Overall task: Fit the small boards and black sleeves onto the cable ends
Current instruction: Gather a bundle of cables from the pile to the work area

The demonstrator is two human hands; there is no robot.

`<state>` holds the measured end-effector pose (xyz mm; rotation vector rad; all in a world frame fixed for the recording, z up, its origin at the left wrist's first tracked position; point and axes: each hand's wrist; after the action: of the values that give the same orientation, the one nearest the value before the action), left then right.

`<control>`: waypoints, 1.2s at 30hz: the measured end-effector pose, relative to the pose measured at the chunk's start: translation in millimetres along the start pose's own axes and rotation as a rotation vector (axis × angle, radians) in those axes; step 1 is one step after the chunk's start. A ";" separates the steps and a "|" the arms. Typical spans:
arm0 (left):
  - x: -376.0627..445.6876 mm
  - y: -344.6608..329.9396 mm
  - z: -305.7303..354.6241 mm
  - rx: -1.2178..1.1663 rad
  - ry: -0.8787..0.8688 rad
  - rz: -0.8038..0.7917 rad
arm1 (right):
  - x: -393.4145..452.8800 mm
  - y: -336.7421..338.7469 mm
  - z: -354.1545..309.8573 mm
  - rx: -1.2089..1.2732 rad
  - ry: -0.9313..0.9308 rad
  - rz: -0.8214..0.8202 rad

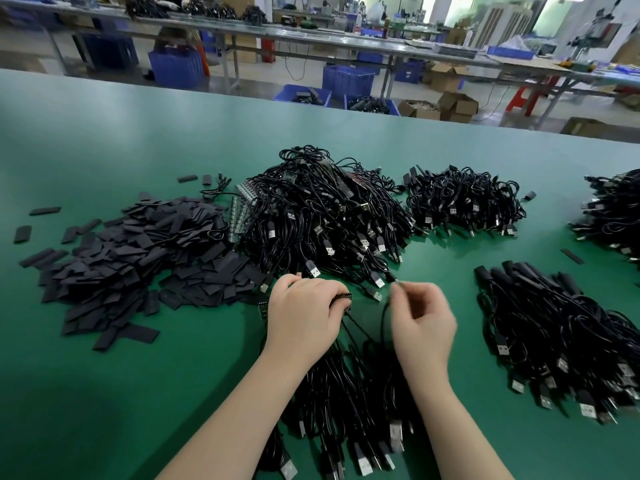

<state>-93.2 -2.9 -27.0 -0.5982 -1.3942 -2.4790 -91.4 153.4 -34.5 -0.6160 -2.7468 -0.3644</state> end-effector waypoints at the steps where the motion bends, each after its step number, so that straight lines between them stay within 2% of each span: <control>1: -0.2 0.0 -0.7 0.004 -0.001 -0.002 | 3.4 7.1 -4.4 0.042 0.004 0.087; 3: 0.2 0.2 -0.5 0.006 -0.006 -0.019 | 8.5 19.7 -18.9 0.145 0.059 0.177; 6: 0.6 0.5 2.5 -0.016 0.004 -0.022 | 10.5 25.3 -50.2 0.185 0.210 0.127; 12: 0.2 13.6 4.1 -0.147 0.149 0.232 | 10.5 -4.0 -103.2 -0.075 0.750 0.017; 13: -0.2 14.6 2.2 -0.148 0.159 0.225 | 11.4 -9.5 -107.9 -0.093 0.746 0.007; 15: -1.9 14.3 -1.4 -0.120 0.130 0.146 | 13.3 -16.5 -113.9 -0.072 0.605 -0.032; 18: -4.5 11.0 -2.4 -0.056 0.040 -0.043 | 14.0 -11.0 -109.8 0.119 0.398 0.018; 21: -3.8 8.2 -1.7 -0.053 -0.040 -0.139 | 13.4 5.9 -102.2 0.116 0.339 0.032; 23: -2.8 6.1 -1.9 -0.065 -0.088 -0.202 | 12.6 20.4 -94.9 0.148 0.317 0.101; 27: -3.4 2.5 -1.4 -0.100 -0.128 -0.248 | 10.0 45.8 -76.0 0.156 0.289 0.252; 30: -5.6 0.2 0.4 -0.130 -0.132 -0.197 | 5.1 56.2 -55.8 0.117 0.198 0.314; 32: -6.4 -0.9 0.7 -0.147 -0.118 -0.141 | 2.6 60.5 -42.7 0.086 0.107 0.289; 36: -6.7 -0.5 1.5 -0.183 -0.095 -0.118 | 0.3 57.6 -32.3 0.160 -0.048 0.015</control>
<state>-87.1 -1.3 -29.7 -0.6984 -1.2780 -2.7265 -58.2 194.0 5.6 -0.6104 -2.7801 -0.1256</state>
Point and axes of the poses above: each hand's wrist, its own x-axis towards the middle knuckle, its own y-axis out of the back of the hand, z = x × y, and after that the axes turned 2 degrees about y, right-handed
